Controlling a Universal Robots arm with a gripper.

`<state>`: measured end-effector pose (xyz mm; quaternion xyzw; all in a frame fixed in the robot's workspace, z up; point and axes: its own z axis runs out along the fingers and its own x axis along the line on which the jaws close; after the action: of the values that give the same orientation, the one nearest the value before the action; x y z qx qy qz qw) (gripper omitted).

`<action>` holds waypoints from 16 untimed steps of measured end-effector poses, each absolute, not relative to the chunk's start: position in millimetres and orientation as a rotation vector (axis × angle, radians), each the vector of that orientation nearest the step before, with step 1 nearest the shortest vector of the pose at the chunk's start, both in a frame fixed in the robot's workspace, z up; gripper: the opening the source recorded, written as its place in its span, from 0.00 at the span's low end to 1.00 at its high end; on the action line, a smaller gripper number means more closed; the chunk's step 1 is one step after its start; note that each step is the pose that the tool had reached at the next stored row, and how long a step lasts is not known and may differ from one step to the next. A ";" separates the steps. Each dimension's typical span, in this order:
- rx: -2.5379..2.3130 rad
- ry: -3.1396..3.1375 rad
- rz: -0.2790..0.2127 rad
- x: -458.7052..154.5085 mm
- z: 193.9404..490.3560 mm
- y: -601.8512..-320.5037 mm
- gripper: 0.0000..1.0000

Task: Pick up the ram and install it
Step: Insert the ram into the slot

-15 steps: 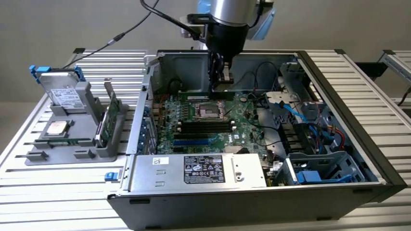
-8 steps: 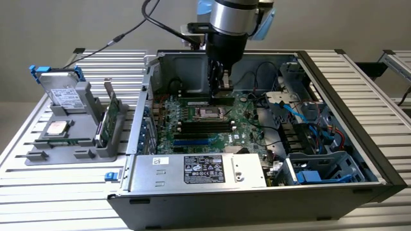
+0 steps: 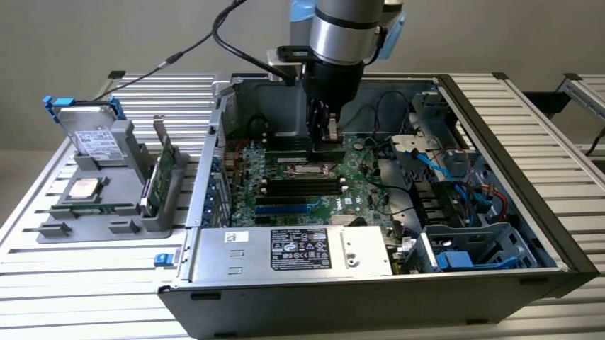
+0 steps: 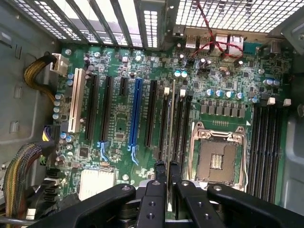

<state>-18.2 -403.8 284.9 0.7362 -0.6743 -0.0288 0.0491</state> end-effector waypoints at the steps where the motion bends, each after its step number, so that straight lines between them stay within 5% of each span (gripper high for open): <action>1: 2.243 -2.055 -0.088 -18.1 283.0 -404.1 0.14; 16: 2.243 -2.056 -0.088 -15.0 255.7 -407.2 0.14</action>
<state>-15.0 -407.2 255.7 0.7360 -0.6746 -0.0288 0.0491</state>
